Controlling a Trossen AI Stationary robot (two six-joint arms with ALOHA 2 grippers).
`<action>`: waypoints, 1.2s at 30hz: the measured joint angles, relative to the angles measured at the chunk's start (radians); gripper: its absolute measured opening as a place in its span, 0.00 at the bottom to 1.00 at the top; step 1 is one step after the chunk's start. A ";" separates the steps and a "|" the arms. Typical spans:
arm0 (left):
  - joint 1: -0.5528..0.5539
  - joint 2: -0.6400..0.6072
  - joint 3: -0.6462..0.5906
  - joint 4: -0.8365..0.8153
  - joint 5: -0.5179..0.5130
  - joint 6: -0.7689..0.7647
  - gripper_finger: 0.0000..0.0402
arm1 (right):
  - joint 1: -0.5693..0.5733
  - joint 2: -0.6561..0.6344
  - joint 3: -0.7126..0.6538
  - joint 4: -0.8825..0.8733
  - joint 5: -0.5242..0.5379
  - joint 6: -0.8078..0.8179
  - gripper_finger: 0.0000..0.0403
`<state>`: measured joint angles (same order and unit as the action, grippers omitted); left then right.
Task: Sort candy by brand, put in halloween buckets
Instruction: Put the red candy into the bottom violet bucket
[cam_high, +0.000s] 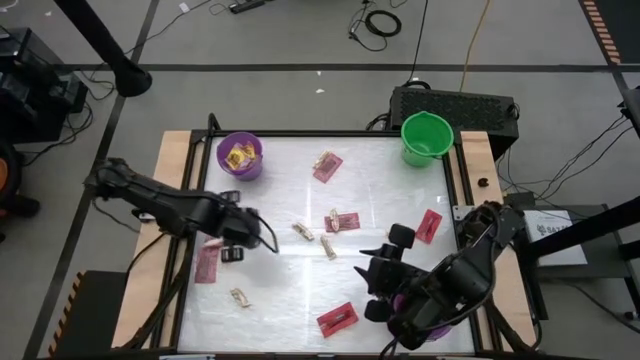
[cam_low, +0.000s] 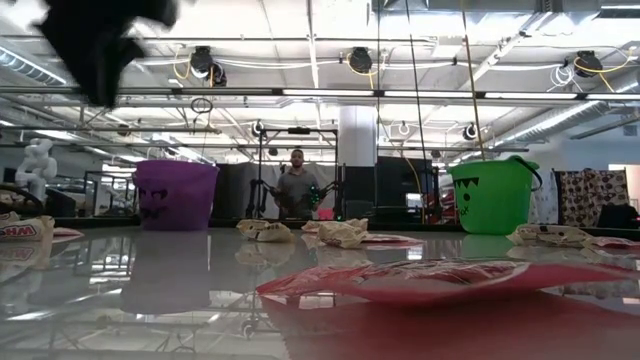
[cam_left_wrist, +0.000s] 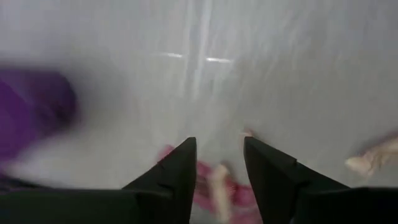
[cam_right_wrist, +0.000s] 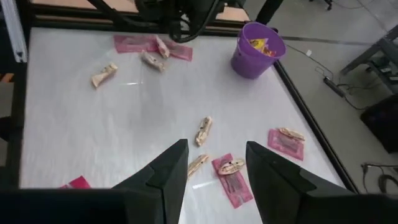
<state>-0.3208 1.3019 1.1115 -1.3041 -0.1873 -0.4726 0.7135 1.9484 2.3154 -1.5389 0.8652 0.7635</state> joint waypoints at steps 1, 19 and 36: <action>0.000 -0.035 -0.059 0.017 0.017 -0.083 0.34 | -0.002 0.006 0.000 0.000 -0.001 0.000 0.38; 0.188 -0.135 -0.536 0.208 0.055 -0.533 0.32 | -0.096 0.060 0.000 0.029 -0.009 -0.134 0.38; 0.352 -0.088 -0.616 0.401 0.049 -0.354 0.32 | -0.105 0.060 0.000 0.063 -0.117 -0.146 0.38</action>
<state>0.0315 1.2142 0.4953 -0.9032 -0.1385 -0.8268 0.6080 2.0083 2.3150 -1.4763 0.7483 0.6170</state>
